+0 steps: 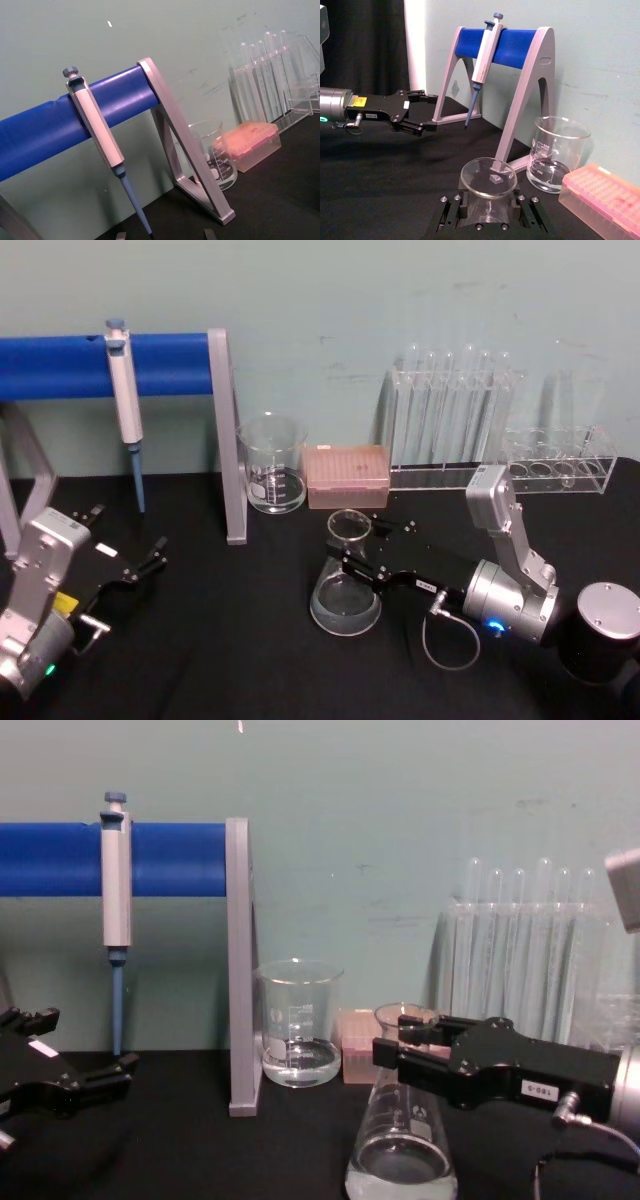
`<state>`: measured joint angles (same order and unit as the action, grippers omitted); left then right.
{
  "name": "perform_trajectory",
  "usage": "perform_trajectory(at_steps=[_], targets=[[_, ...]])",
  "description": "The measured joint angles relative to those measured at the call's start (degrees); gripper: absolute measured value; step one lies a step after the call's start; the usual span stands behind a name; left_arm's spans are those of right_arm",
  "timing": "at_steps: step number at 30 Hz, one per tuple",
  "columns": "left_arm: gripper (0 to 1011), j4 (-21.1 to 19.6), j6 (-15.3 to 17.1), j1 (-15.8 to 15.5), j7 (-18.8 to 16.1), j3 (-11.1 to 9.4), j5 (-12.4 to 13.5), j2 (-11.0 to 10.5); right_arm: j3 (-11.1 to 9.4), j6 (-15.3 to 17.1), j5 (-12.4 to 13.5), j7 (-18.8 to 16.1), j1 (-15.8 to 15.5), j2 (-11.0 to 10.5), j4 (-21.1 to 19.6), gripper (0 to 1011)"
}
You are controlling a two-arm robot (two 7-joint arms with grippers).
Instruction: Grasp the erlenmeyer flask with one hand, shake it three times, then place it back.
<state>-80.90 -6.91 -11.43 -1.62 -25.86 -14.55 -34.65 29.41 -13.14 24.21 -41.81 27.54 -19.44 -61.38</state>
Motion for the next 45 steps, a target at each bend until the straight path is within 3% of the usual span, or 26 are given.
perform_trajectory(at_steps=[7,18,26,45], targets=[[1001,0.0,0.0,0.0,0.0,0.0,0.0,0.0,0.0,0.1,0.0,0.0,0.0,0.0,0.0,465],[1001,0.0,0.0,0.0,0.0,0.0,0.0,0.0,0.0,0.1,-0.1,-0.1,-0.1,0.0,0.1,823],[1001,0.0,0.0,0.0,0.0,0.0,0.0,0.0,0.0,0.1,-0.1,-0.1,-0.1,0.0,0.1,1002],[1001,0.0,0.0,0.0,0.0,0.0,0.0,0.0,0.0,0.0,0.0,-0.1,-0.1,0.0,0.0,1000]])
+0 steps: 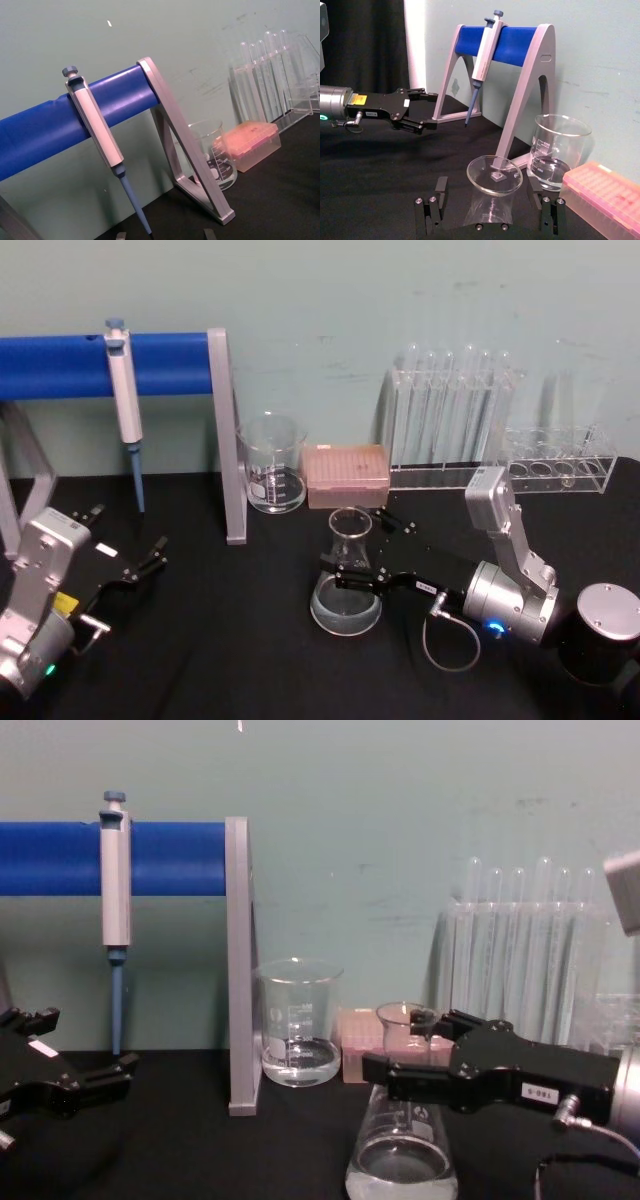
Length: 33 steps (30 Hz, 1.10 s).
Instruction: Grasp the erlenmeyer flask with one hand, shake it three times, then place it back.
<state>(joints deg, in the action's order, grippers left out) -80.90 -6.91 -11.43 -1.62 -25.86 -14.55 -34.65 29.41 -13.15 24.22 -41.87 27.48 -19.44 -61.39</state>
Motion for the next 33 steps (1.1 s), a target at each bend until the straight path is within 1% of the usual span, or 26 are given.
perform_trajectory(at_steps=[4,7,14,18,21,24,25,27,28,32,33], targets=[[1001,0.0,0.0,0.0,0.0,0.0,0.0,0.0,-0.1,0.5,0.0,0.3,-0.2,-0.3,-0.6,1000],[1001,0.0,0.0,0.0,0.0,0.0,0.0,0.0,-0.2,1.2,0.0,0.5,-0.8,-1.0,-1.6,1000],[1001,0.0,0.0,0.0,0.0,0.0,0.0,0.0,-0.9,3.0,0.7,0.7,-2.8,-3.1,-5.0,1000],[1001,0.0,0.0,0.0,0.0,0.0,0.0,0.0,-1.5,4.0,1.3,1.1,-4.5,-4.7,-7.5,1000],[1001,0.0,0.0,0.0,0.0,0.0,0.0,0.0,-2.3,5.0,1.7,2.0,-6.4,-6.8,-10.5,1000],[1001,0.0,0.0,0.0,0.0,0.0,0.0,0.0,-3.1,6.0,2.2,2.8,-7.7,-8.0,-12.2,1000],[1001,0.0,0.0,0.0,0.0,0.0,0.0,0.0,-3.7,6.6,2.5,3.7,-8.5,-8.8,-13.3,1000],[1001,0.0,0.0,0.0,0.0,0.0,0.0,0.0,-4.4,7.1,2.7,4.5,-9.2,-9.4,-14.1,1000],[1001,0.0,0.0,0.0,0.0,0.0,0.0,0.0,-5.2,7.7,2.9,5.8,-9.9,-9.9,-15.0,1000],[1001,0.0,0.0,0.0,0.0,0.0,0.0,0.0,-6.9,8.0,2.7,9.1,-11.2,-10.3,-16.0,1000],[1001,0.0,0.0,0.0,0.0,0.0,0.0,0.0,-7.8,7.9,2.0,11.4,-11.7,-10.1,-16.3,1000]])
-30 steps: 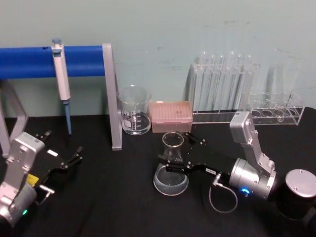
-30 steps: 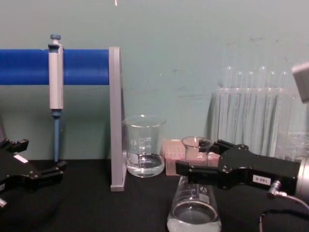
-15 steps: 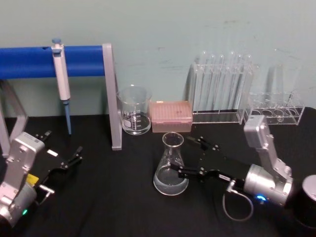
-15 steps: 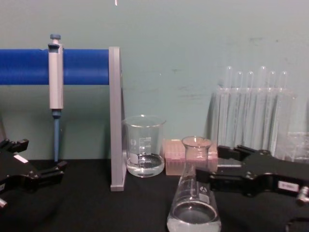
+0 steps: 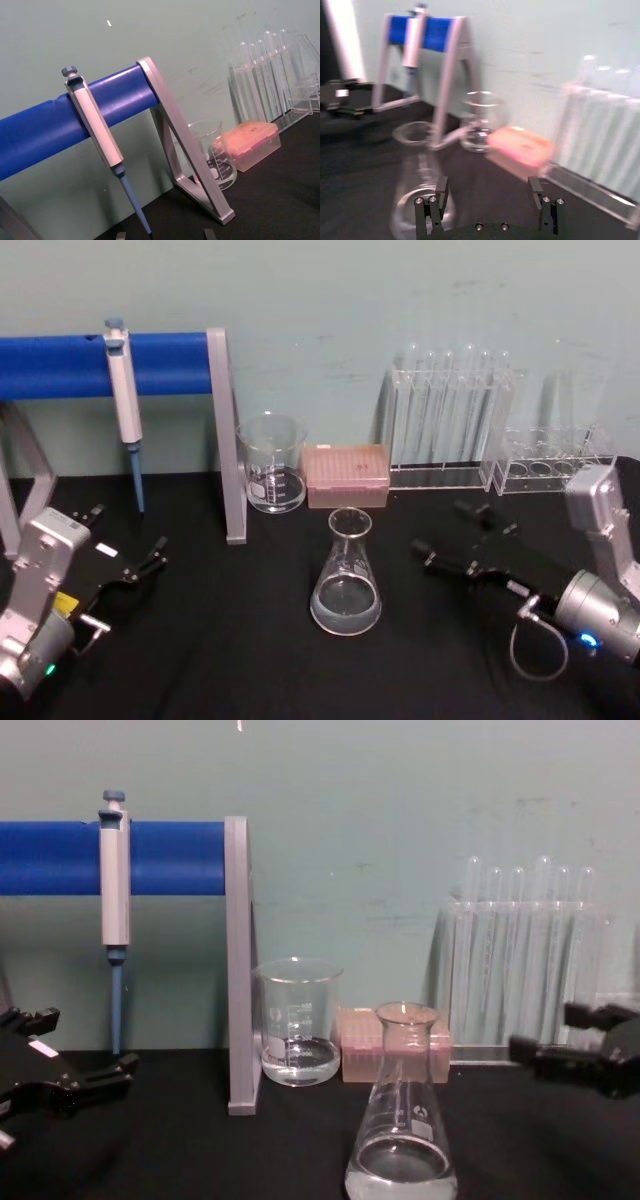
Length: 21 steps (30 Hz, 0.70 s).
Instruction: Grasp the erlenmeyer flask with one hand, shake it three times, then place it back.
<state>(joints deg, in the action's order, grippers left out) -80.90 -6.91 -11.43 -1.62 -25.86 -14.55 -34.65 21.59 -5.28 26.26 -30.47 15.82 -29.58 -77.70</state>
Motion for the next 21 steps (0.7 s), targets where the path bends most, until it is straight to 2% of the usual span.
perform_trajectory(at_steps=[1,2,5,9,14,21], targets=[[1001,0.0,0.0,0.0,0.0,0.0,0.0,0.0,-0.8,-0.3,-0.9,2.2,-0.3,0.4,-0.1,1000],[1001,0.0,0.0,0.0,0.0,0.0,0.0,0.0,-0.8,-0.3,-0.9,2.2,-0.3,0.4,-0.1,1000],[1001,0.0,0.0,0.0,0.0,0.0,0.0,0.0,-2.3,-1.5,-3.5,7.8,-0.6,2.1,0.0,1000],[1001,0.0,0.0,0.0,0.0,0.0,0.0,0.0,-2.9,-2.5,-5.9,11.6,-0.1,4.1,1.0,1000],[1001,0.0,0.0,0.0,0.0,0.0,0.0,0.0,-2.9,-2.3,-7.9,13.8,1.1,6.6,3.5,1000],[1001,0.0,0.0,0.0,0.0,0.0,0.0,0.0,-2.5,-1.8,-9.6,14.5,2.3,8.5,7.0,1000]])
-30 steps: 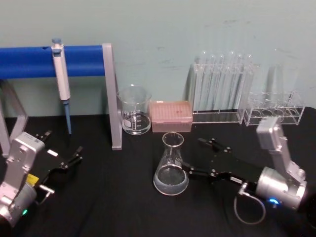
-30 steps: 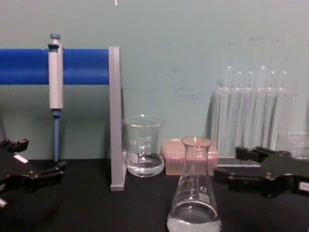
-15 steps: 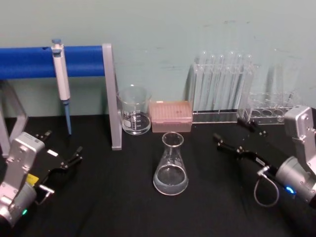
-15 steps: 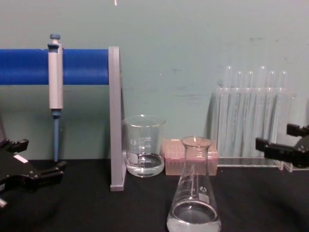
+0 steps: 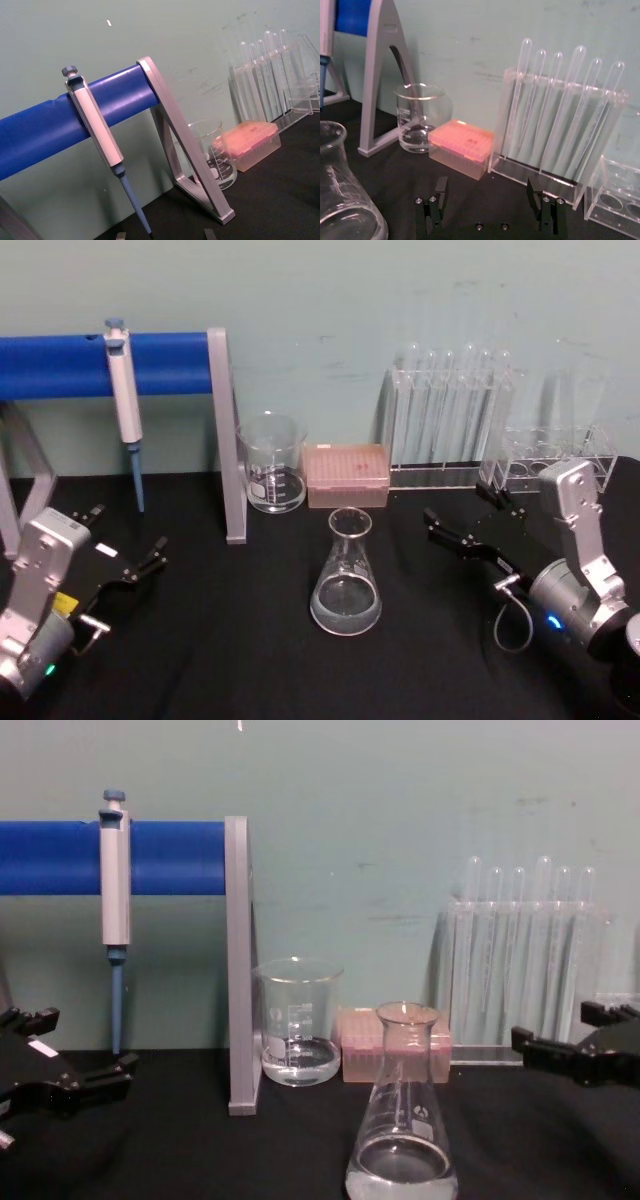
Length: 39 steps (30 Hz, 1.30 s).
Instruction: Grasp the erlenmeyer flask with one hand, shake it three times, then place it back.
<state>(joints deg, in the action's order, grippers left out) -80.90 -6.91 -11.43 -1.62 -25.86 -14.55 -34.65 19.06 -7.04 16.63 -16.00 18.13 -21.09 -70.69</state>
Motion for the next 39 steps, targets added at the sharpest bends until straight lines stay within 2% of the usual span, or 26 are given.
perform_trajectory(at_steps=[9,39], targets=[[1001,0.0,0.0,0.0,0.0,0.0,0.0,0.0,-0.6,0.7,-1.6,0.4,0.7,1.4,2.3,1000],[1001,0.0,0.0,0.0,0.0,0.0,0.0,0.0,-0.4,0.5,-1.5,0.3,0.7,1.2,2.2,1000]])
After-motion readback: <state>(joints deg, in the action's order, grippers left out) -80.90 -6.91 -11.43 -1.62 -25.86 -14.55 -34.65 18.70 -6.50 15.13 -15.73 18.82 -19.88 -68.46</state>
